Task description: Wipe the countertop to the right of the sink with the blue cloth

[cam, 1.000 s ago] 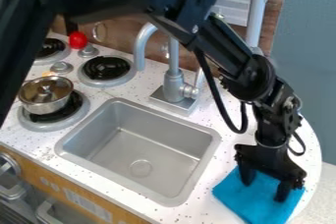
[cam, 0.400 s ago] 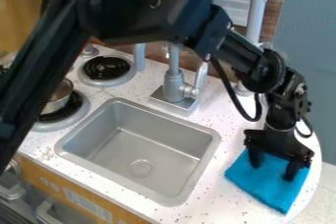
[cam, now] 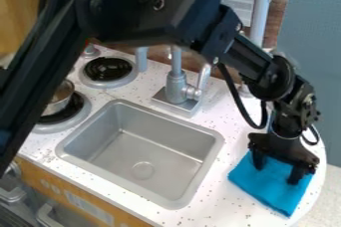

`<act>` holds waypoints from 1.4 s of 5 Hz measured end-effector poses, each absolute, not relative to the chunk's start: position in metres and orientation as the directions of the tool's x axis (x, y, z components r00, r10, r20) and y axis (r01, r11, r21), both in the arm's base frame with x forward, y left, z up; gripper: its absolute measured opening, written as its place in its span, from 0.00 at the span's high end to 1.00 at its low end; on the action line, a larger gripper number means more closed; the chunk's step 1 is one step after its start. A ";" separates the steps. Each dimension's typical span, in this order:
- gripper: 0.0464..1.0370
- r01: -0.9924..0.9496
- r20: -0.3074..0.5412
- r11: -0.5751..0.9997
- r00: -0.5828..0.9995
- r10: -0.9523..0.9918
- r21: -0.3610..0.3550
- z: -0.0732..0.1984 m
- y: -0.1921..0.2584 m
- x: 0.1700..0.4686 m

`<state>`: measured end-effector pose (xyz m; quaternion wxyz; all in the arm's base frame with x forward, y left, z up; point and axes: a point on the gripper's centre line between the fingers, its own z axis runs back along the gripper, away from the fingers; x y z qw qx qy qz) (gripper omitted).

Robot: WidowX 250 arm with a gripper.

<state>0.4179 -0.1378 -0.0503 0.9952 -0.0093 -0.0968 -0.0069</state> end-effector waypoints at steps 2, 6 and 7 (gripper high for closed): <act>0.04 -0.007 0.212 1.000 0.977 0.001 0.026 -0.054 -0.126 0.365; 0.04 0.026 0.205 0.998 0.978 -0.038 0.060 -0.053 -0.126 0.323; 0.04 0.031 0.175 0.995 0.983 -0.047 0.092 -0.053 -0.120 0.335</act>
